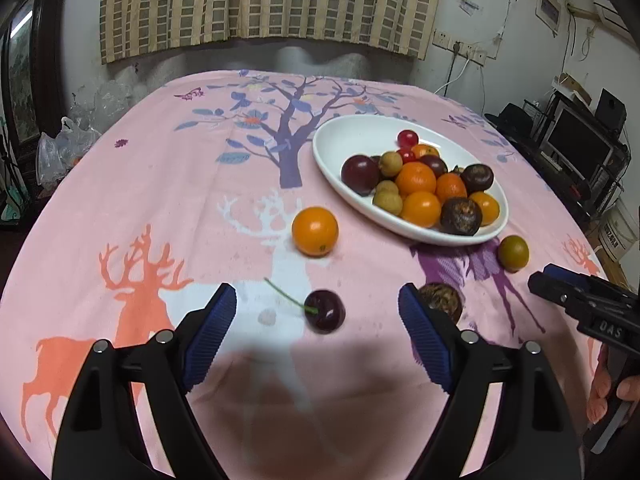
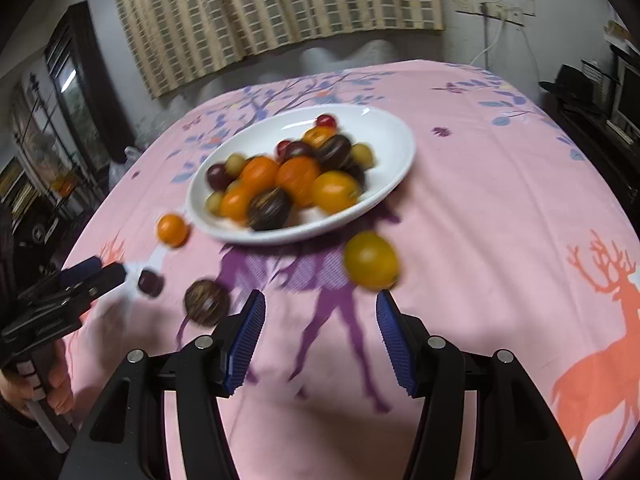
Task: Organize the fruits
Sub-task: 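Grasp a dark brown round fruit with the right tool while the left tool grasps a stemmed dark red cherry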
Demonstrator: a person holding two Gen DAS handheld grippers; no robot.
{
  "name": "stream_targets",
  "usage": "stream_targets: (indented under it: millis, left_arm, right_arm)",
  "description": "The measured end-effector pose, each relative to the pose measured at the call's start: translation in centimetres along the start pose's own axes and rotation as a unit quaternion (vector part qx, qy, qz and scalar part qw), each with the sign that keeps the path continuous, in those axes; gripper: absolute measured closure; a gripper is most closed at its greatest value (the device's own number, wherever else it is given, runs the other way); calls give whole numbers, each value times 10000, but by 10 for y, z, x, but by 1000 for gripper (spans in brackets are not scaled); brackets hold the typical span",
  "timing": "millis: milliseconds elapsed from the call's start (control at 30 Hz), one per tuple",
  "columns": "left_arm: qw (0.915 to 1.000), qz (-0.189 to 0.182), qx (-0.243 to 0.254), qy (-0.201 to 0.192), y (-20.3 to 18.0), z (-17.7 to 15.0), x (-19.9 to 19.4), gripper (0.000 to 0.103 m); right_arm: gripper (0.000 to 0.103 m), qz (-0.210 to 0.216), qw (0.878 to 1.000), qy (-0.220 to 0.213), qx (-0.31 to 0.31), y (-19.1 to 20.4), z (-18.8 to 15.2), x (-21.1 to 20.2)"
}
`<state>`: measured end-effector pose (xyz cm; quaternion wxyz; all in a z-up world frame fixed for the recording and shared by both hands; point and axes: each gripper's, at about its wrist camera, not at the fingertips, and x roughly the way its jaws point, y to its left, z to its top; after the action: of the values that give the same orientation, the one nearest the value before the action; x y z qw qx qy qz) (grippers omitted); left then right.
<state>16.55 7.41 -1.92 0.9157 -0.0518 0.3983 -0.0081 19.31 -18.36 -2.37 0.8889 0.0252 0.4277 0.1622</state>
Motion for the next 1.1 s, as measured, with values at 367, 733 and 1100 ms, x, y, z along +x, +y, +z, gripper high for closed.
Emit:
stream_targets:
  millis: [367, 733, 1100]
  left_arm:
    - [9995, 194, 137, 184, 12, -13, 11, 21]
    - [9989, 144, -52, 442, 18, -15, 22, 21]
    - [9976, 335, 349, 495, 0, -21, 36, 26]
  right_arm:
    - [45, 99, 9948, 357, -950, 75, -13, 30]
    - [60, -229, 9888, 447, -1407, 104, -5, 63]
    - [60, 254, 9967, 227, -735, 69, -1, 30]
